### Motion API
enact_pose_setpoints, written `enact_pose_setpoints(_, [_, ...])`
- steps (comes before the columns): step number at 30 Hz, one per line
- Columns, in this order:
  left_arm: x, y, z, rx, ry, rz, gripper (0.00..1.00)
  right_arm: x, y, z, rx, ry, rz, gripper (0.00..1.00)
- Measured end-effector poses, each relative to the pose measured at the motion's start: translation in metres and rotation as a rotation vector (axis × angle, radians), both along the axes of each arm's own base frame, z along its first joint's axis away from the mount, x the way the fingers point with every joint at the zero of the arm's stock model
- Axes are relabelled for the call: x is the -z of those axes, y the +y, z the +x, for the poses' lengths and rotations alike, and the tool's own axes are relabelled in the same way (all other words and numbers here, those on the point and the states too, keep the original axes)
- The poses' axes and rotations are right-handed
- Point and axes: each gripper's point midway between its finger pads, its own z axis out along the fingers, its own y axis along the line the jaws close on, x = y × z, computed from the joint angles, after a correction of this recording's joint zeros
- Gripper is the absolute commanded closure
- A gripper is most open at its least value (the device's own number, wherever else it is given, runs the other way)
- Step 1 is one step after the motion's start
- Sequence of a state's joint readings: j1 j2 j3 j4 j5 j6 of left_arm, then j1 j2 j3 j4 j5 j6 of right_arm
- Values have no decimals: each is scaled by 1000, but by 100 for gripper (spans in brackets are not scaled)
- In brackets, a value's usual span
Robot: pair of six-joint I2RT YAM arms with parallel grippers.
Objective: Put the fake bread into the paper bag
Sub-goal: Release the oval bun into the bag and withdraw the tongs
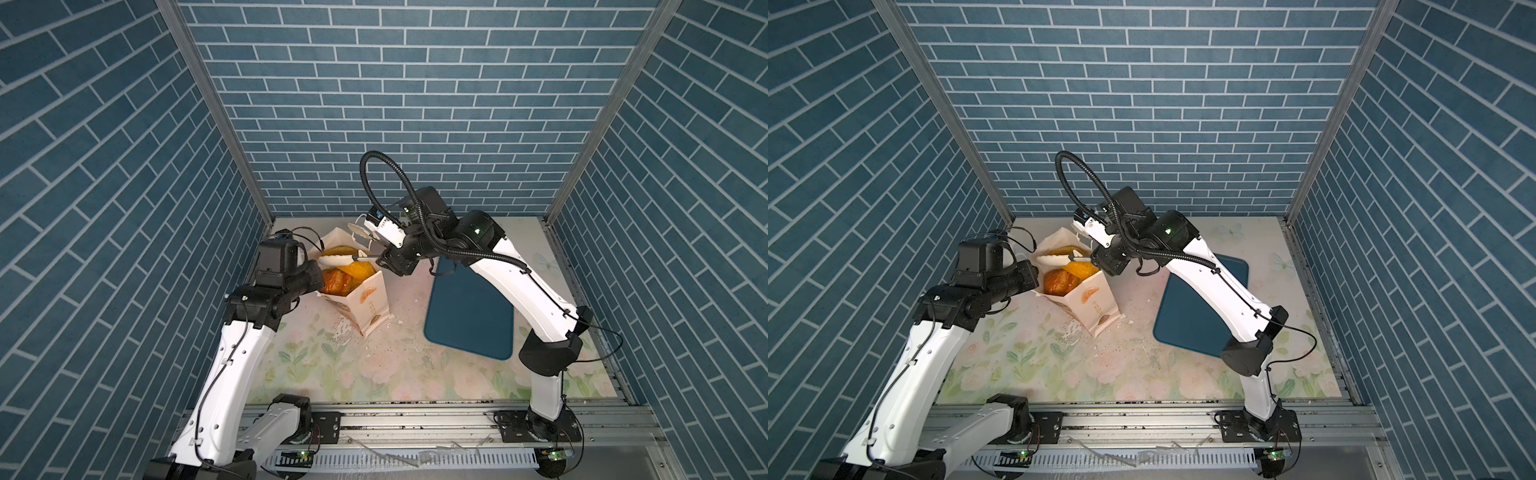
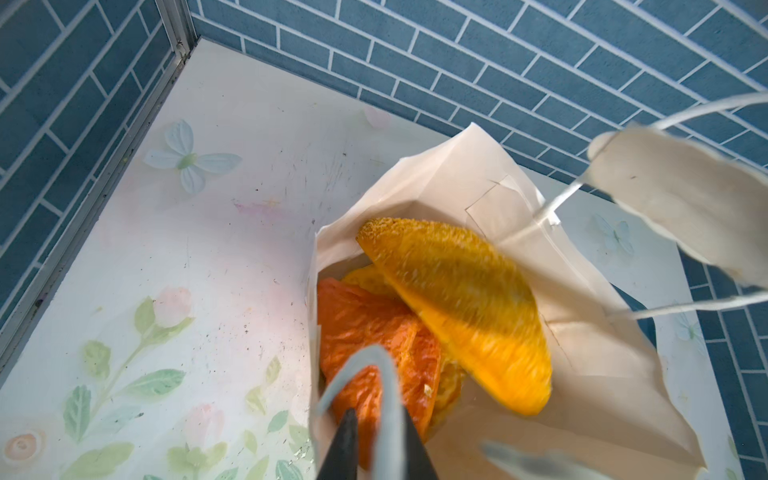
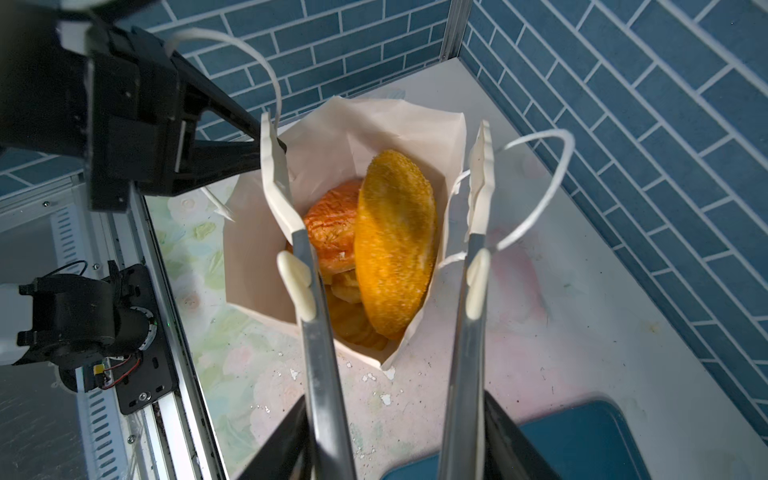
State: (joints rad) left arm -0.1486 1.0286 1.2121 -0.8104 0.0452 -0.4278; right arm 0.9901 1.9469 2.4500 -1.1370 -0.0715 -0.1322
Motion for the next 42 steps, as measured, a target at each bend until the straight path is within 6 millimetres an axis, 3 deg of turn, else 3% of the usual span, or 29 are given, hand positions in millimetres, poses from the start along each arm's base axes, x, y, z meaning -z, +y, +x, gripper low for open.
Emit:
enact_pose_setpoints(9, [6, -1, 12, 16, 29, 34, 91, -19, -13, 8, 53, -76, 9, 41])
enact_pose_setpoints(15, [11, -5, 24, 39, 53, 38, 100, -57, -41, 13, 135, -201, 39, 41])
enact_pose_setpoints(19, [12, -13, 33, 73, 52, 16, 100, -73, -62, 14, 191, -254, 55, 42])
enact_pose_setpoints(23, [13, -30, 41, 139, 45, 0, 100, -74, -77, 23, 251, -282, 37, 42])
enact_pose_setpoints(30, [13, -65, 51, 262, 39, -13, 100, -48, -103, 44, 346, -280, -49, 42])
enact_pose_setpoints(33, [12, -65, 50, 265, 33, -6, 91, -41, -116, 48, 384, -275, -70, 42])
enact_pose_setpoints(37, [7, -56, 43, 234, 39, 26, 62, -37, -136, 49, 437, -259, -65, 43])
enact_pose_setpoints(42, [-8, -30, 23, 148, 31, 105, 35, -44, -158, 45, 482, -259, -27, 43])
